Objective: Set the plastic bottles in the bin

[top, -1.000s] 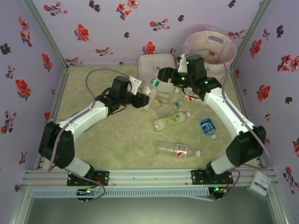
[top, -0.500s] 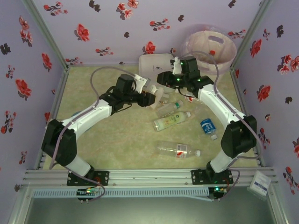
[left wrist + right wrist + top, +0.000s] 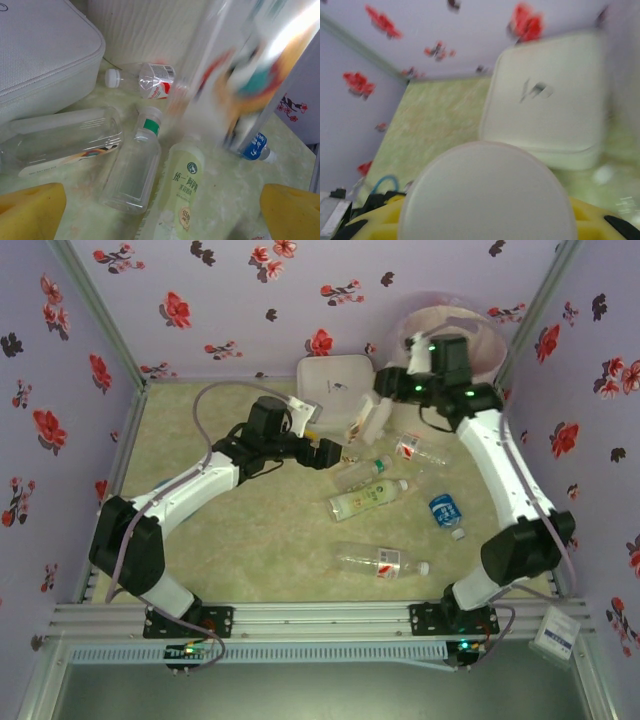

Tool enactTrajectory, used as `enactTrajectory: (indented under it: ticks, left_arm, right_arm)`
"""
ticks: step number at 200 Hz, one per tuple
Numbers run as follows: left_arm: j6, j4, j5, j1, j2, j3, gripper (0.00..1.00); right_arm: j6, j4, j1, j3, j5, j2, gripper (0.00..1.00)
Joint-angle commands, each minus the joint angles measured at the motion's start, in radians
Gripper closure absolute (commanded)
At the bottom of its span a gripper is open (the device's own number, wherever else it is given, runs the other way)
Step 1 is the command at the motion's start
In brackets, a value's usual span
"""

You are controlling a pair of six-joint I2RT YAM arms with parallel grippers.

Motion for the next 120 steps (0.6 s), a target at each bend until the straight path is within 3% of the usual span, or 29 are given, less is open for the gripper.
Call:
enactTrajectory:
  ticks: [1,8,30,68,96,120]
  left_arm:
    - [0.016,0.022,0.018,-0.004,0.022,0.034,0.0]
    - [0.014,0.022,0.024,-0.004,0.029,0.038,0.0]
    - [0.002,0.037,0.047,-0.005,0.038,0.037,0.0]
    - [-0.013,0.064,0.053,-0.004,0.039,0.014,0.0]
    - [-0.025,0.066,0.053,-0.004,0.048,0.025,0.0]
    - [-0.058,0.115,0.054,-0.006,0.046,-0.021,0.0]
  right_arm:
    - [-0.167,-0.087,-0.043,0.113,0.182,-0.086,0.93]
    - [-0.201,-0.071,-0.046,0.133,0.251,-0.099,1.0]
    - [-0.294,0.014,-0.047,0.162,0.415,-0.137,1.0]
    - [-0.435,0.08,-0.059,0.231,0.586,-0.102,1.0]
    - [-0.565,0.22,-0.06,0.195,0.731,-0.046,1.0]
    - [-0.647,0.289,-0.06,0.165,0.782,0.006,1.0]
